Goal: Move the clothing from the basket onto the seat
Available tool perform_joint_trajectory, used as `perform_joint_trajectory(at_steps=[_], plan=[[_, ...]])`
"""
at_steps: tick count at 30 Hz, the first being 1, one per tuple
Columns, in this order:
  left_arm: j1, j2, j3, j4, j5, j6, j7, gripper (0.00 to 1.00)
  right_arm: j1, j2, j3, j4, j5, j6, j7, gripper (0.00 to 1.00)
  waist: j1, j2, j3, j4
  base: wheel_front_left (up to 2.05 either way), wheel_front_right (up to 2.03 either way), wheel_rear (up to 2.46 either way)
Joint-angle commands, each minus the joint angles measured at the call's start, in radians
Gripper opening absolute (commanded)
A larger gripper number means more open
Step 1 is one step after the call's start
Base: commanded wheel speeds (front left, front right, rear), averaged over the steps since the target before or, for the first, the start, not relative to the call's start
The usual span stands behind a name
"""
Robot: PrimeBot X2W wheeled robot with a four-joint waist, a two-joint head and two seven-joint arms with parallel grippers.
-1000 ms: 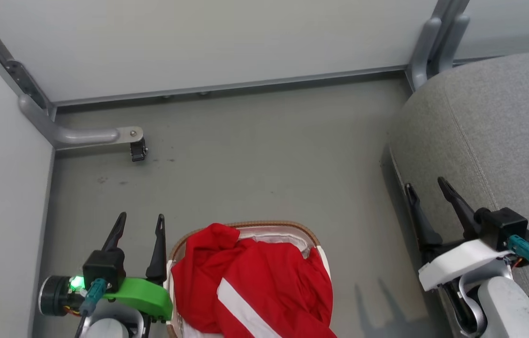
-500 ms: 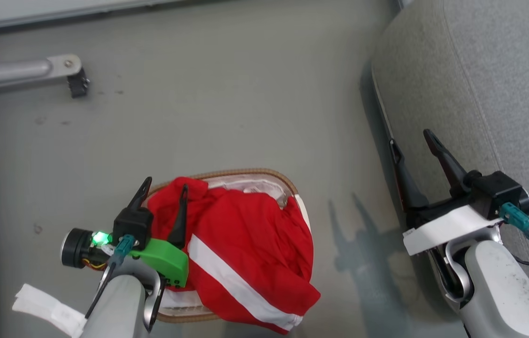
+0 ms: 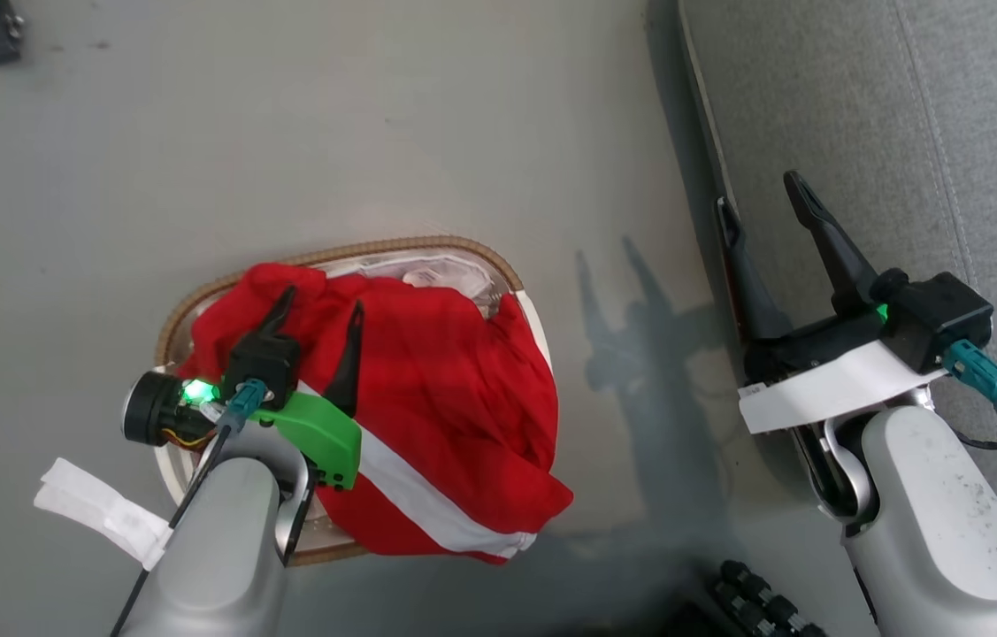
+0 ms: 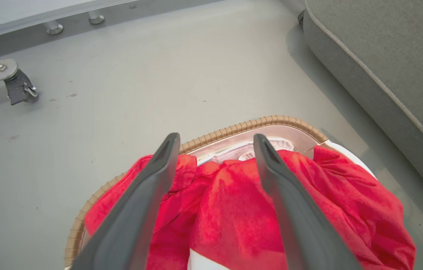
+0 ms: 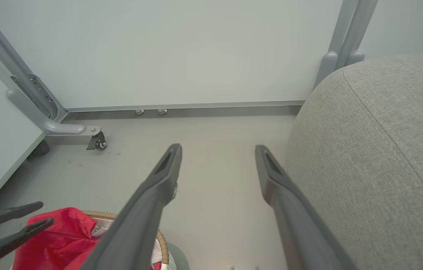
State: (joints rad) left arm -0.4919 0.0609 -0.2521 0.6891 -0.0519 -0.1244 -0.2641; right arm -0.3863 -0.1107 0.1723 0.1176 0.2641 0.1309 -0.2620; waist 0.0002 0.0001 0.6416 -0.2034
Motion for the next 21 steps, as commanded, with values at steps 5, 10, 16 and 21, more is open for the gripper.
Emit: perform_joint_trajectory(at_steps=[5,10,16,21], plan=[[-0.056,0.025,-0.011,0.056,-0.007,-0.006,0.000,1.00,-0.019,0.006,0.009,-0.029,0.007,0.000,-0.004,1.00,-0.0002,-0.0001,0.122,-0.049,0.00,0.00,0.00],[-0.090,0.035,-0.023,0.112,-0.024,-0.007,0.000,1.00,-0.022,0.006,0.012,-0.047,0.011,0.000,-0.004,1.00,-0.0002,-0.0001,0.170,-0.055,0.00,0.00,0.00],[-0.144,0.065,-0.065,0.181,-0.071,-0.007,0.000,1.00,-0.025,0.006,0.025,-0.056,0.015,0.000,-0.004,1.00,-0.0002,-0.0001,0.218,-0.054,0.00,0.00,0.00],[-0.184,0.071,-0.074,0.219,-0.107,-0.007,0.000,1.00,-0.023,0.000,0.045,-0.058,0.018,0.000,-0.004,1.00,-0.0002,-0.0001,0.242,-0.048,0.00,0.00,0.00]])
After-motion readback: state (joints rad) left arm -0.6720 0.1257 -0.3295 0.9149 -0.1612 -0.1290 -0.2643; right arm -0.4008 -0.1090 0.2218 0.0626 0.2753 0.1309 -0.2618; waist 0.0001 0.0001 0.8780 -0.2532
